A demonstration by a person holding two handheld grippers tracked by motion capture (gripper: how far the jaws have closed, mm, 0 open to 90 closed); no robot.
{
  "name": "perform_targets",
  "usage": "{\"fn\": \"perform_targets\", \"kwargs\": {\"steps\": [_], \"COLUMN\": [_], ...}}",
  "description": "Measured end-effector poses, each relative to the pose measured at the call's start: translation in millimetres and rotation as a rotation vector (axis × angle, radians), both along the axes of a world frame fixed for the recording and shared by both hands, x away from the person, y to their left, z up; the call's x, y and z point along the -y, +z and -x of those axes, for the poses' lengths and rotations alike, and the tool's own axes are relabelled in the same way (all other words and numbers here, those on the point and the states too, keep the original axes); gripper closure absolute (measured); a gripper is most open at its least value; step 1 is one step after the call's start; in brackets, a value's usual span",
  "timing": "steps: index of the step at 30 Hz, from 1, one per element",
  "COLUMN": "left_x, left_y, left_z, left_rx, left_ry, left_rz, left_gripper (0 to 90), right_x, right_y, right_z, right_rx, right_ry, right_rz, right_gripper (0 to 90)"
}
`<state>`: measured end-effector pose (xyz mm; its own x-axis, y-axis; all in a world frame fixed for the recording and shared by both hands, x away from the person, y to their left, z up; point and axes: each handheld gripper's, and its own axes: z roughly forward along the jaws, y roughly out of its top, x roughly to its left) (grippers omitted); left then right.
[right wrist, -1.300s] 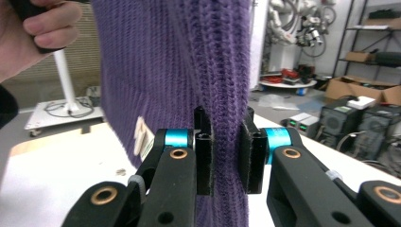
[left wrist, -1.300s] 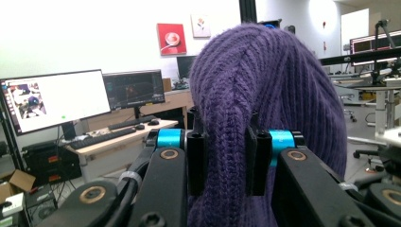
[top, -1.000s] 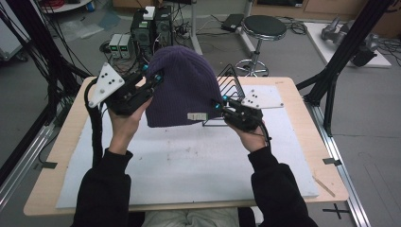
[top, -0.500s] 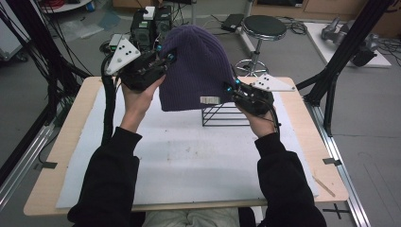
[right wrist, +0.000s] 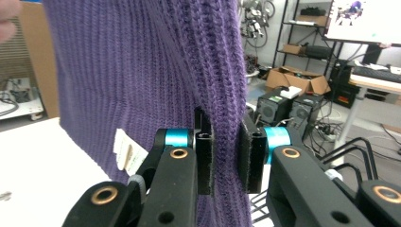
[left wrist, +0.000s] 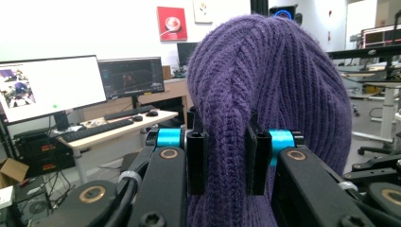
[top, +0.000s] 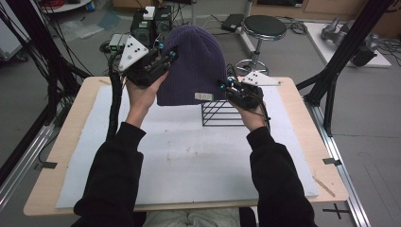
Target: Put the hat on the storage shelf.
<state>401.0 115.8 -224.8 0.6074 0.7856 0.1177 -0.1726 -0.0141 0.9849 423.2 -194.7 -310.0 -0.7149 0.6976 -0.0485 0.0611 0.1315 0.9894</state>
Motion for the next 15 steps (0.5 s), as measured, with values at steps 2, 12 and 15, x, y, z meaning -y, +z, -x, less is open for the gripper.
{"fn": "perform_targets", "kwargs": {"steps": [2,12,15], "left_x": [4.0,31.2,36.7], "left_y": [-0.5,-7.1,-8.9], "left_z": [-1.8,-9.5,-12.5], "left_rx": [0.007,0.047,0.049], "left_ry": [0.001,-0.009,-0.017], "left_rz": [-0.008,-0.065,-0.063], "left_gripper": [75.4,75.4,75.4], "right_x": [-0.4,16.3,21.2], "right_y": [-2.0,-7.5,-8.2], "right_z": [-5.7,-24.2,-25.6], "right_rx": [-0.008,-0.023,-0.037], "right_ry": [-0.007,-0.086,-0.099], "right_rz": [-0.003,-0.023,-0.022], "right_gripper": [80.1,80.2,80.1]}}
